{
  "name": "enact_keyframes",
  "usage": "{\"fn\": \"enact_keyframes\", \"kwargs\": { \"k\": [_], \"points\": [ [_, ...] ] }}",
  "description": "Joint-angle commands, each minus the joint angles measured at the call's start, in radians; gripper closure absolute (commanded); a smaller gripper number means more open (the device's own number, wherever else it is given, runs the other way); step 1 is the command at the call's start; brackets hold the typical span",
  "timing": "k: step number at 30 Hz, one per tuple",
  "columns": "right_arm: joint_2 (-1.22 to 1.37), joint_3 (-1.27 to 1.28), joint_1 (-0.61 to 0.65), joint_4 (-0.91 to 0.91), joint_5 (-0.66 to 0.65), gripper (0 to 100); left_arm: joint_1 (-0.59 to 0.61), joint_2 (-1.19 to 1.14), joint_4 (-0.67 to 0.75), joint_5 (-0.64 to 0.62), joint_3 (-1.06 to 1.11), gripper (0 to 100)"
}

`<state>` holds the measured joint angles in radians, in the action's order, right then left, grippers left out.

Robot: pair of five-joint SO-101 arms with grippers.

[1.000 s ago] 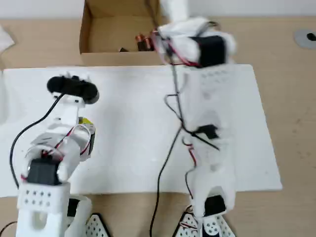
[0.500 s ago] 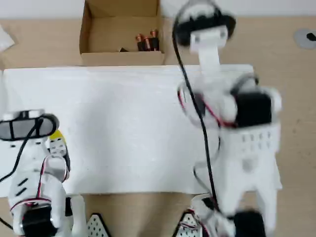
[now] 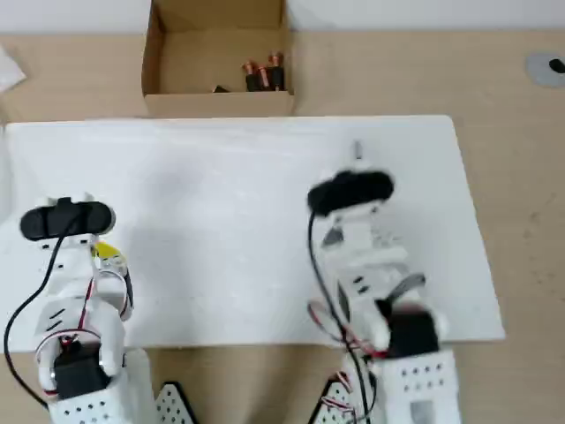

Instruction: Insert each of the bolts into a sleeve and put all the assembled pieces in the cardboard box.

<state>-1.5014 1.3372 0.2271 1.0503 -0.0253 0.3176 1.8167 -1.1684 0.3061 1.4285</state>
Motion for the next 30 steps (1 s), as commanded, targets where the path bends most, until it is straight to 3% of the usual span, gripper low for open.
{"fn": "enact_keyframes", "kwargs": {
  "k": [1, 3, 6, 17, 30],
  "points": [
    [-0.285, 0.168, -0.015, -0.035, -0.081, 98.9, 0.015, 0.005, 0.000, 0.003, 0.035, 99],
    [-0.421, 0.240, -0.015, -0.009, -0.103, 98.9, 0.015, 0.005, -0.002, 0.003, 0.069, 99],
    [-0.395, 0.271, -0.012, 0.002, -0.095, 98.9, 0.015, 0.005, -0.002, -0.002, 0.109, 99],
    [-0.421, 0.348, -0.015, 0.029, -0.103, 98.9, 0.015, 0.004, 0.000, -0.253, 0.183, 99],
    [-0.420, 0.348, -0.015, 0.029, -0.103, 98.9, 0.012, 0.004, 0.006, -0.267, 0.184, 99]
  ]
}}
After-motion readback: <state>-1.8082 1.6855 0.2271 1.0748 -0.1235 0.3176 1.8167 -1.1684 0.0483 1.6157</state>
